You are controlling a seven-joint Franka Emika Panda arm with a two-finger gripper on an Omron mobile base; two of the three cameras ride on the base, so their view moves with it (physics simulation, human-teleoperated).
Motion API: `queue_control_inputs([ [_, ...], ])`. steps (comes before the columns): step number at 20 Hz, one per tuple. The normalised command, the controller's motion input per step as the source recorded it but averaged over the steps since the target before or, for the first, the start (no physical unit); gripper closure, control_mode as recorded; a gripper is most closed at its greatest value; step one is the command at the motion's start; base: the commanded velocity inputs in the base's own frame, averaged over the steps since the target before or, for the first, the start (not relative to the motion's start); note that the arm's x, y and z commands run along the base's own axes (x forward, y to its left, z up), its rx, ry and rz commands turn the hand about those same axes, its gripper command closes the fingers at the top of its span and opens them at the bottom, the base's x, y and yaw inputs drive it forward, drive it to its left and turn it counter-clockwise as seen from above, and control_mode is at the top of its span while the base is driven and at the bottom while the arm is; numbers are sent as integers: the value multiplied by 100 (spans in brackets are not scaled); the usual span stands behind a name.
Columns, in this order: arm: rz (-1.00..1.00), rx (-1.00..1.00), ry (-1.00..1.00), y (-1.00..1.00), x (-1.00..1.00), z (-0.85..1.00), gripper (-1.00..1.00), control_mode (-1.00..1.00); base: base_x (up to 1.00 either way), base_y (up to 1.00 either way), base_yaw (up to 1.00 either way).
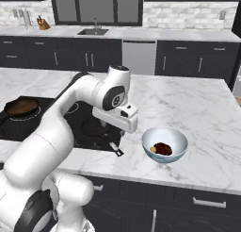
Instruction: Place one of the steaks on the plate and the other in the bowl. Then place the bowl in the fridge.
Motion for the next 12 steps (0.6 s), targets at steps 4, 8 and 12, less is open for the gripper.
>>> queue_control_inputs([
  [4, 31, -5, 16, 100, -31, 0, -100, -100, 0, 0, 0],
  [8, 2, -24, 6, 100, -55, -8, -100, -100, 0, 0, 0],
  [12, 6, -20, -6, 78, -76, -20, -100, -100, 0, 0, 0],
])
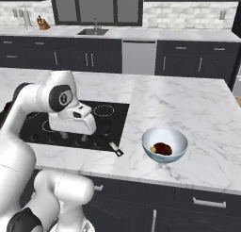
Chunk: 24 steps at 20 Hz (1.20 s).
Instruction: Place one of the steaks on the plate and the other in the bowl. Then place the bowl in the fridge.
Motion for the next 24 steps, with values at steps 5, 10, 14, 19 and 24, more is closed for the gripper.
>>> queue_control_inputs([
  [5, 3, -3, -1, 10, -24, -37, -100, -100, 0, 0, 0],
  [10, 0, 3, 14, -7, 8, -39, -100, -100, 0, 0, 0],
  [14, 0, 0, 1, 0, 0, -4, -100, -100, 0, 0, 0],
  [19, 0, 0, 0, -5, -4, 0, -100, 100, -9, -20, -1],
  [24, 0, 0, 0, 0, 0, 0, -100, 100, -52, -98, -4],
])
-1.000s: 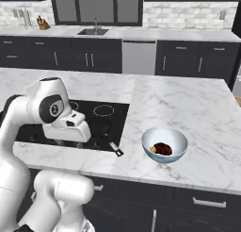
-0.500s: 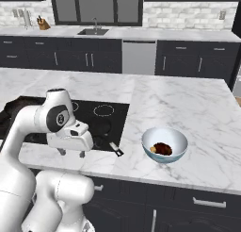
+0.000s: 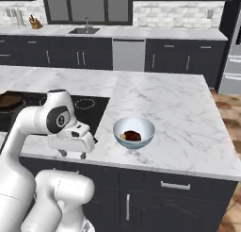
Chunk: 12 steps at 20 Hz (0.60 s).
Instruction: Place one of the steaks on the plate and the other in the bowl. Then place the bowl in the fridge.
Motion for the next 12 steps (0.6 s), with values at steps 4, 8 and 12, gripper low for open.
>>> queue_control_inputs([
  [4, 0, 0, 0, 0, 0, 0, -100, 100, -4, -100, -2],
  [8, 0, 0, 0, 0, 0, 0, -100, 100, 0, -100, 0],
  [12, 0, 0, 0, 0, 0, 0, -100, 100, 0, -100, 0],
])
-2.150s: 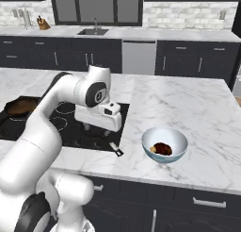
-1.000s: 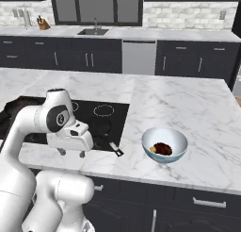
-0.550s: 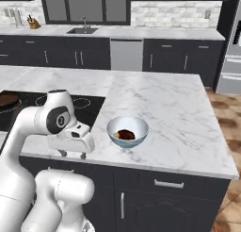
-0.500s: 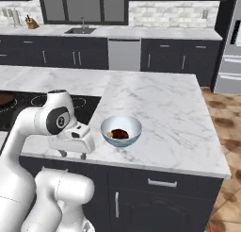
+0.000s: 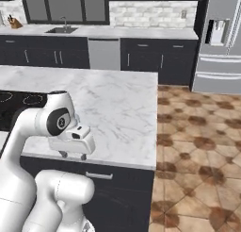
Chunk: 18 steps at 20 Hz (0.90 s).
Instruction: Place one of the steaks on the plate and the other in the bowl. Then place the bowl in the fridge.
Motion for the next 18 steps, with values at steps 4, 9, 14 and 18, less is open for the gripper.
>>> queue_control_inputs([
  [4, 0, 0, 0, 0, 0, 0, -100, 100, 0, -100, 0],
  [9, 0, 0, 0, 0, 0, 0, -100, 100, 0, -100, 0],
  [14, 0, 0, 0, 0, 0, 0, -100, 100, 0, -100, 0],
  [18, 0, 0, 0, 0, 0, 0, -100, 100, 10, -100, 0],
])
